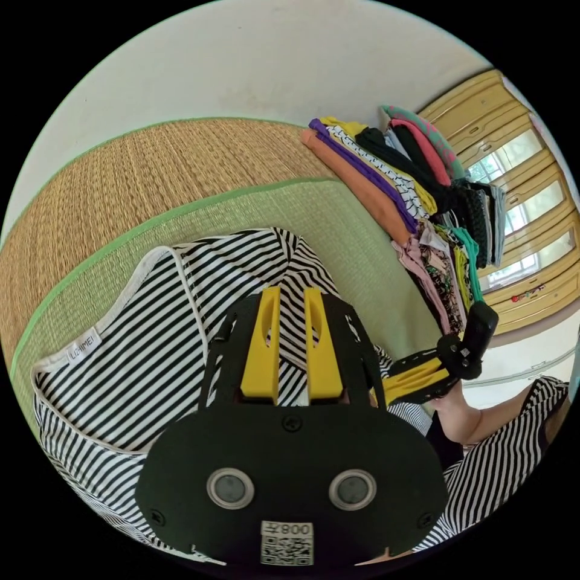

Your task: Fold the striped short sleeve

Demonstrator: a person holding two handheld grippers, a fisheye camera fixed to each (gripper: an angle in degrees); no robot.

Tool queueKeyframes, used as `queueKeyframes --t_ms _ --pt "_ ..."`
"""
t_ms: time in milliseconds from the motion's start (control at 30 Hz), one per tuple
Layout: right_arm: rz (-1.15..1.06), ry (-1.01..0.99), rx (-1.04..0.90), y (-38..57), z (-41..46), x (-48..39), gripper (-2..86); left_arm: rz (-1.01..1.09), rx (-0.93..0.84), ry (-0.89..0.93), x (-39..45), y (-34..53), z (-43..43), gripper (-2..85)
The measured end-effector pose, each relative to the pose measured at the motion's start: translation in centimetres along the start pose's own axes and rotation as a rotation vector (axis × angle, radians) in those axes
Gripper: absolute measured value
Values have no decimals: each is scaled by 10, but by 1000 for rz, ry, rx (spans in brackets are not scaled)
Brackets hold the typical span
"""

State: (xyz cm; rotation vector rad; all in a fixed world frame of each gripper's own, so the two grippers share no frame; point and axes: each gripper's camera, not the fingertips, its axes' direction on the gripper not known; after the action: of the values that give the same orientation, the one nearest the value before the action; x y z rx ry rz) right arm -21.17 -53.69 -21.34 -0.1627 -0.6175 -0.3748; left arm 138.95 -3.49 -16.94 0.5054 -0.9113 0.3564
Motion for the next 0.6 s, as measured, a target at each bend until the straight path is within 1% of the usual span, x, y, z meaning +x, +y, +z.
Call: queueKeyframes --t_ms 133,233,267,300,333,367,400,467,533,567,600 --pt "22 70 89 -10 -31 4 1 49 65 24 12 3 -4 70" --pt "82 147 60 -19 -31 15 1 67 45 31 15 -4 13 65" --pt "92 157 37 -22 -28 18 1 65 14 16 13 -7 25 60" --pt "91 141 42 -22 -28 18 1 52 -35 -35 9 -9 40 46" --pt "109 127 61 -21 -32 18 1 44 -47 -49 6 -8 45 39" --pt "112 136 60 -22 -34 15 1 22 -15 -41 1 -5 47 37" --pt "112 144 62 -22 -36 13 1 -7 2 8 -5 -2 47 36" --pt "106 187 79 -23 -41 6 1 8 51 57 -6 7 45 35" --pt "114 170 82 -27 -44 6 1 28 34 17 -5 15 52 33" --pt "123 152 79 -31 -47 6 1 33 -22 -13 -7 20 63 32" --pt "124 148 76 -33 -48 6 1 29 -18 -3 -11 28 66 32"
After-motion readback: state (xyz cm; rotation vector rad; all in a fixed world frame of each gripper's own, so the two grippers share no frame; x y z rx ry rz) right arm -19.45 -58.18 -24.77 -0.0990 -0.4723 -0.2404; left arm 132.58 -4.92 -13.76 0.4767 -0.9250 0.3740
